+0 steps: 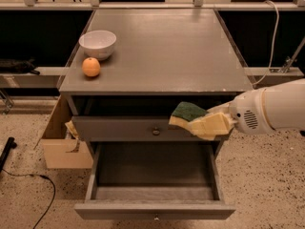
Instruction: Place sponge into middle drawer
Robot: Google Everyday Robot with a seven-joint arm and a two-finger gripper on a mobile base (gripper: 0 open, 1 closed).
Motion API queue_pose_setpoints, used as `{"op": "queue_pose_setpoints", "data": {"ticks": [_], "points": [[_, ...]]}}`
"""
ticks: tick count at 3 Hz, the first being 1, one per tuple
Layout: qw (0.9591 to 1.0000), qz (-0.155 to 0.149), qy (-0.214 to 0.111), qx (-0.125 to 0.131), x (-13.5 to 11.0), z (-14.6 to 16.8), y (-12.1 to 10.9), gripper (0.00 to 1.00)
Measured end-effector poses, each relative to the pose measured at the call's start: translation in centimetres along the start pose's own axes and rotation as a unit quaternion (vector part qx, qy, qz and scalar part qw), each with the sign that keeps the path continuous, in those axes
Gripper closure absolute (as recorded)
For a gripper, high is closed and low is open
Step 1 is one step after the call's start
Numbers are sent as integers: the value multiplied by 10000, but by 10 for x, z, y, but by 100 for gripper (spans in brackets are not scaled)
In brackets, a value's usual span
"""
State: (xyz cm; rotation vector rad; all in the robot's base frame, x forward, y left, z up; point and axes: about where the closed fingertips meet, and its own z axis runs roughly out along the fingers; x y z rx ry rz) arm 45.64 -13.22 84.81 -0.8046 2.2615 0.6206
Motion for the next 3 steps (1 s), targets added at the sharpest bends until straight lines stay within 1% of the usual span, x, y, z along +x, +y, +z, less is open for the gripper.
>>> {"op": "queue_pose_setpoints", "data": {"ticks": [1, 2, 3], "points": [[10000, 0, 0, 0, 0, 0, 0, 100], [9996, 243, 70, -99, 24, 23, -7, 100], [9983, 533, 85, -217, 53, 46, -13, 100]]}}
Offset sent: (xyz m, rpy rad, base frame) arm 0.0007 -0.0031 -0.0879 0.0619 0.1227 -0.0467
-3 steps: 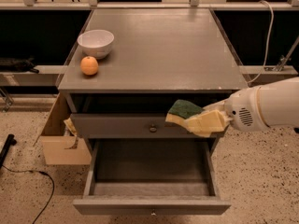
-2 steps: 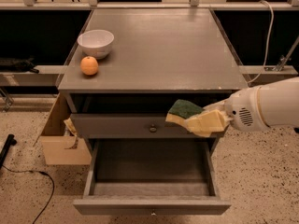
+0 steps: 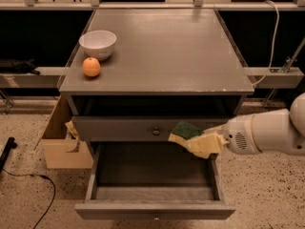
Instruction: Place sponge into middle drawer
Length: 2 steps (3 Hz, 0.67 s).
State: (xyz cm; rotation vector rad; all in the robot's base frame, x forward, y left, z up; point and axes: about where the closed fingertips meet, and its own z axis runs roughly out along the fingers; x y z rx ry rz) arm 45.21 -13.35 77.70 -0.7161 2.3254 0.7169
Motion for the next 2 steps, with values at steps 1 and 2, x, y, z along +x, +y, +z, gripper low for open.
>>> {"op": "queue_pose_setpoints", "data": {"ticks": [1, 2], "points": [[9997, 230, -40, -119, 21, 18, -4, 100], [9976, 511, 38, -465, 57, 70, 7, 100]]}}
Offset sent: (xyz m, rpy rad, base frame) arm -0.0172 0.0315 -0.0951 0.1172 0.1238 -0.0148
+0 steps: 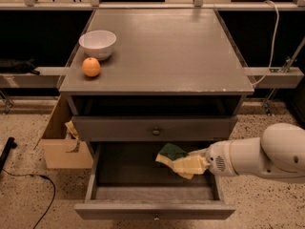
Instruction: Place sponge into middle drawer
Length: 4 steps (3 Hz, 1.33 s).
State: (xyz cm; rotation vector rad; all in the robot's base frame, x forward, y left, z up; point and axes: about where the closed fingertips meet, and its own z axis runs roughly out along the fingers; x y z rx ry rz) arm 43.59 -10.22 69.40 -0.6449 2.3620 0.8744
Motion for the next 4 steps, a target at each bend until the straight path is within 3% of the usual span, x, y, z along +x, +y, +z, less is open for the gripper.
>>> {"op": "queue_pose_setpoints", "data": {"ticks": [1, 2, 4], "points": [[10000, 3, 2, -2, 0, 1, 0, 100], [9997, -66, -194, 107, -3, 9, -2, 100], [9960, -182, -717, 501, -12, 29, -20, 100]]}}
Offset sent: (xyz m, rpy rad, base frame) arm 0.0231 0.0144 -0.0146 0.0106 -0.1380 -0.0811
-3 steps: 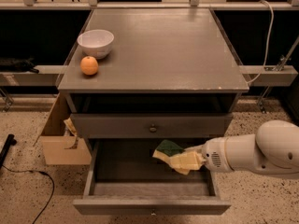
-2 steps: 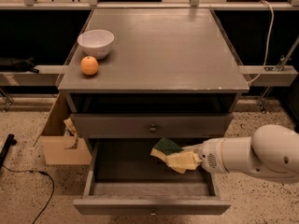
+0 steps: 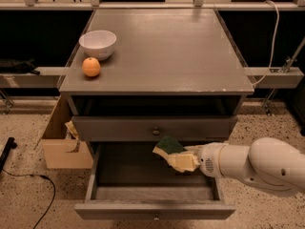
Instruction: Place sponge into middle drawer
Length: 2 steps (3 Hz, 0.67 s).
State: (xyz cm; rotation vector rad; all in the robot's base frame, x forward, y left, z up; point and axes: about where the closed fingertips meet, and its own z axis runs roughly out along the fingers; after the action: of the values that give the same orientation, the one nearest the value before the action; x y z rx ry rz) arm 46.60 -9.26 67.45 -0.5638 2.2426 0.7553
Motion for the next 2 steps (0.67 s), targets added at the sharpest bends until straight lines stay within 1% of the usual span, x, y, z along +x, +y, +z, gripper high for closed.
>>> {"op": "queue_pose_setpoints", "data": {"ticks": [1, 2], "points": [[9992, 318, 152, 176, 27, 18, -20, 100], [9992, 318, 152, 176, 27, 18, -20, 100]]}}
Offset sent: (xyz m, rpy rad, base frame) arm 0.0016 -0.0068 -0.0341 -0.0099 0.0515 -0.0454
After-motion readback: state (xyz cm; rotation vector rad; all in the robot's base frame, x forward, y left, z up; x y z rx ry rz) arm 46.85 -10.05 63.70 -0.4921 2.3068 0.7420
